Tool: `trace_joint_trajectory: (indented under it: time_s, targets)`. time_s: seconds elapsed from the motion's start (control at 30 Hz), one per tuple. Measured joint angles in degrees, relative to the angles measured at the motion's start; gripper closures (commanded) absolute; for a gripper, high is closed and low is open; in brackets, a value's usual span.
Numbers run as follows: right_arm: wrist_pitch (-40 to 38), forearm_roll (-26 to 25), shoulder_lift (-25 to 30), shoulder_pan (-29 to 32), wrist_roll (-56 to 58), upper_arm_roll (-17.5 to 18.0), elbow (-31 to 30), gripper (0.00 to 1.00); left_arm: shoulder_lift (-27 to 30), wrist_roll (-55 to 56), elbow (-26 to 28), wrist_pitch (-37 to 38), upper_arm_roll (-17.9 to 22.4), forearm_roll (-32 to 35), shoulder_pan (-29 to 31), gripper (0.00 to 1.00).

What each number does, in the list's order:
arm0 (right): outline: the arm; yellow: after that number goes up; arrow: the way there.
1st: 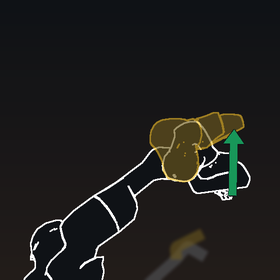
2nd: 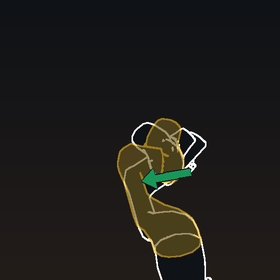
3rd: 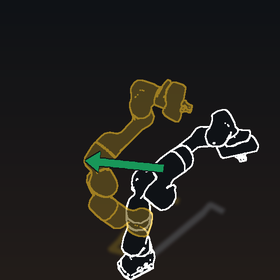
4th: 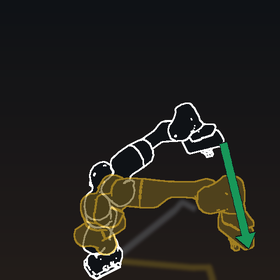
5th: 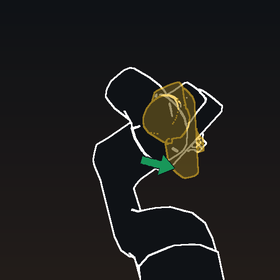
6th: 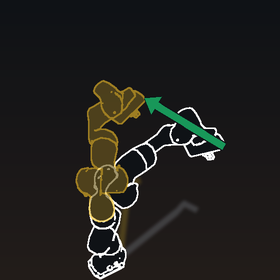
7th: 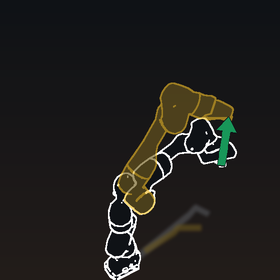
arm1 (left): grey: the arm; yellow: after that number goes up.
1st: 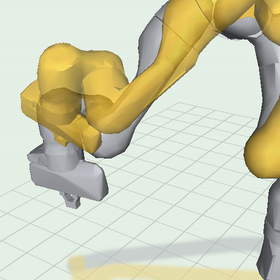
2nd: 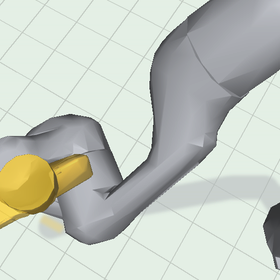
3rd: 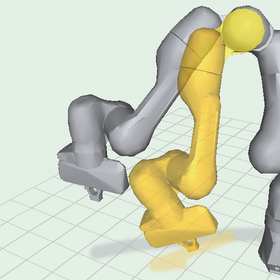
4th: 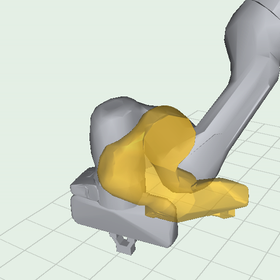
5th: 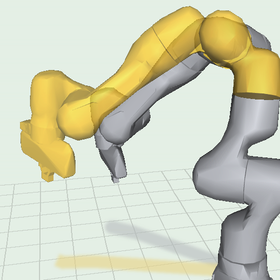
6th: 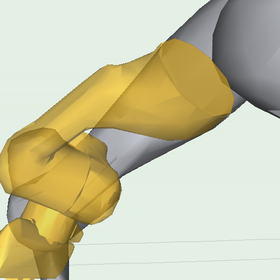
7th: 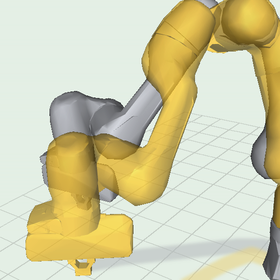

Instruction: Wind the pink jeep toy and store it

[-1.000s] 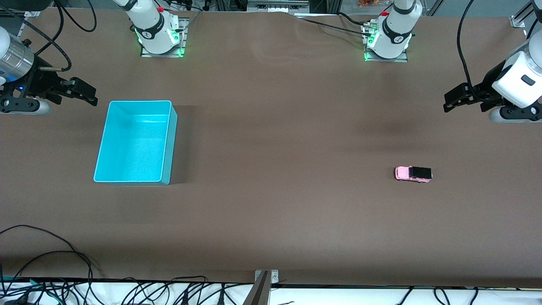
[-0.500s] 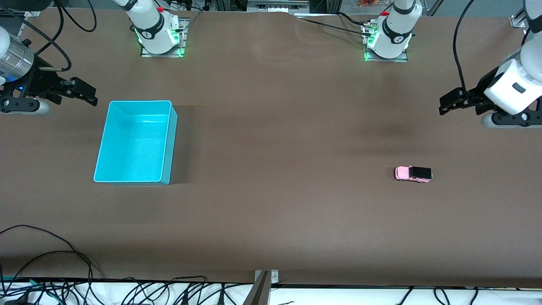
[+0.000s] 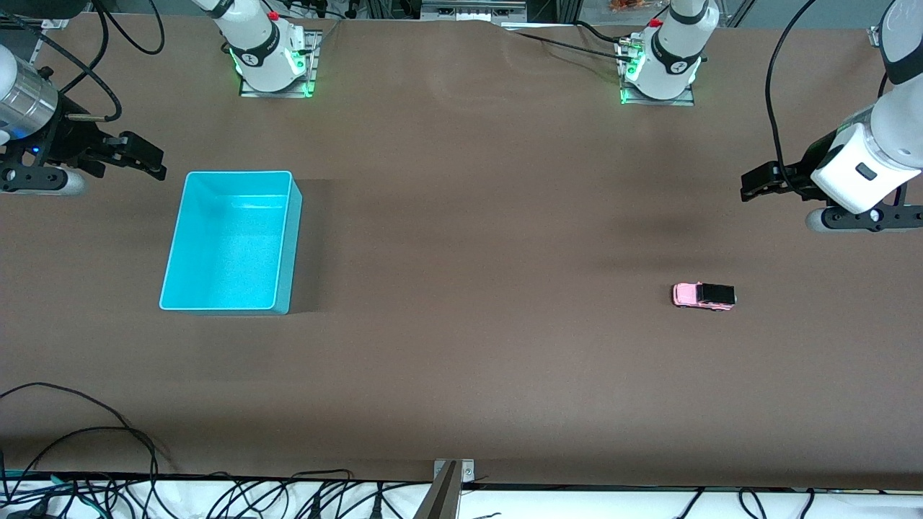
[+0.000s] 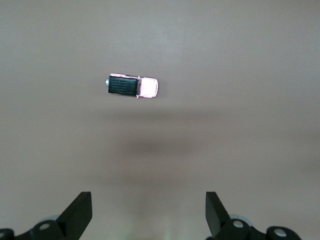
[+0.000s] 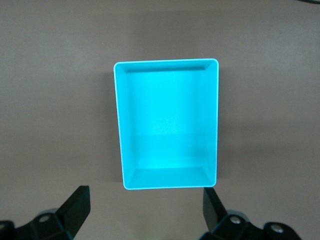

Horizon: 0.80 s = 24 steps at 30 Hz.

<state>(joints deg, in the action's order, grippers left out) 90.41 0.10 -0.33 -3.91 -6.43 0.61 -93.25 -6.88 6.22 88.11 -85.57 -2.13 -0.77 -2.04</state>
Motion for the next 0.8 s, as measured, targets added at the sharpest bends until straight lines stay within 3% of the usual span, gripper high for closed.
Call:
trace_joint_trajectory:
  time_s: [0.8]
  targets:
    - [0.0, 0.0, 0.0, 0.0, 0.0, 0.0, 0.0, 0.00, -2.1, -0.2, 0.2, 0.0, 0.0, -0.4, 0.4, 0.00]
